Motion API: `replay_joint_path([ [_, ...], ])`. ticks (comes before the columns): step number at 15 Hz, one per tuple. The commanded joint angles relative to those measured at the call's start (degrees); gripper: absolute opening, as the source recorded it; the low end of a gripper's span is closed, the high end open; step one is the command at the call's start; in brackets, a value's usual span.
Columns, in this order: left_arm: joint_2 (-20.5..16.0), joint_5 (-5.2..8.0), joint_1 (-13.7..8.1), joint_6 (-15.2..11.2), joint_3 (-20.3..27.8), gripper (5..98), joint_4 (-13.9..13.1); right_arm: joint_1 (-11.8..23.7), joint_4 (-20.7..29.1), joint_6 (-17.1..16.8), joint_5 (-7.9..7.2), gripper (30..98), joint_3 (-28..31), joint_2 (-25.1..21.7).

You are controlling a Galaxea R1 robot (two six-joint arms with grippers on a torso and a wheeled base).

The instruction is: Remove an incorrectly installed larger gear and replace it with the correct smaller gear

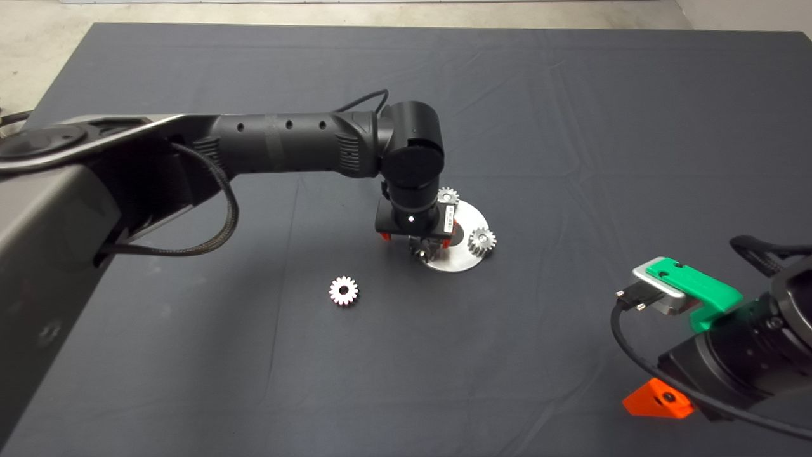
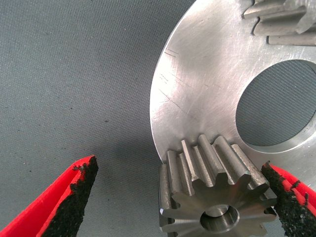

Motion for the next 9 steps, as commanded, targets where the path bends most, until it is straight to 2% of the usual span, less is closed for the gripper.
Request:
replay_joint_path([
  [1, 0.1, 0.21, -1.0, 0.4, -0.1, 84.5, 0.6, 1.0, 1.5, -0.2, -2.48, 97.7, 0.1, 0.0],
  [9, 0.2, -0.14, -0.8, 0.4, -1.2, 84.1, 0.6, 1.0, 1.5, -0.2, -2.48, 97.7, 0.1, 0.0],
])
